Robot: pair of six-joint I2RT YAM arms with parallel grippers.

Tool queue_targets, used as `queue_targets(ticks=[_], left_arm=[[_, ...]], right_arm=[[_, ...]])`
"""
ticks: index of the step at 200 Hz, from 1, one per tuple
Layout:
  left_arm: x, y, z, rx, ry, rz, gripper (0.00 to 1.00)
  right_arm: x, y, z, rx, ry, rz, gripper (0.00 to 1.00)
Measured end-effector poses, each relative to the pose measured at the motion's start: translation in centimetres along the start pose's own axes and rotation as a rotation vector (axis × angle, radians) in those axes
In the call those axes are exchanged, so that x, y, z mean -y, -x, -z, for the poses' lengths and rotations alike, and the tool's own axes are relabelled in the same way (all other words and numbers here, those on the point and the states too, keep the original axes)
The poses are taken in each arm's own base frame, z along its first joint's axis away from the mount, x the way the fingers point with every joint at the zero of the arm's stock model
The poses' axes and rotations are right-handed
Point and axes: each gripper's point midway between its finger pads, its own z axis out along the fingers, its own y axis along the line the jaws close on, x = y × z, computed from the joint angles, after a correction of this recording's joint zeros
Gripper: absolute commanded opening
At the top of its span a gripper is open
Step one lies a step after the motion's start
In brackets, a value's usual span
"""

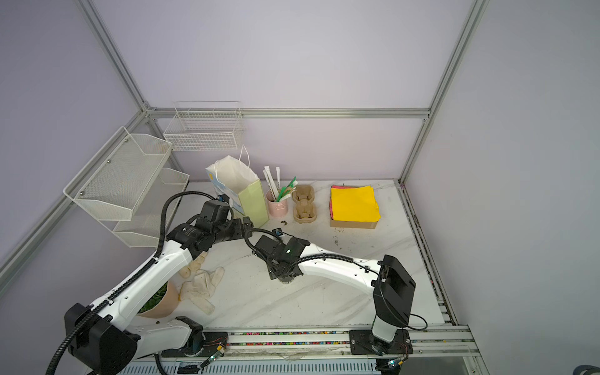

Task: Pack the takeout coffee
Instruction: 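Carry the lidded cup by its lid toward the yellow paper box with the right gripper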

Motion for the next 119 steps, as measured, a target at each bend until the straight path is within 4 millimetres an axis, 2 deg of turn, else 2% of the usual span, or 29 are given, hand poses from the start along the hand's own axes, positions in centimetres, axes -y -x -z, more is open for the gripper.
queue_targets(ticks=[119], left_arm=[[0.24, -0.16, 0.00, -0.009, -0.014, -0.003, 1.00]], right_arm=[[-0.27, -0.62, -0.37, -0.014, 0.062, -0.022, 0.74]])
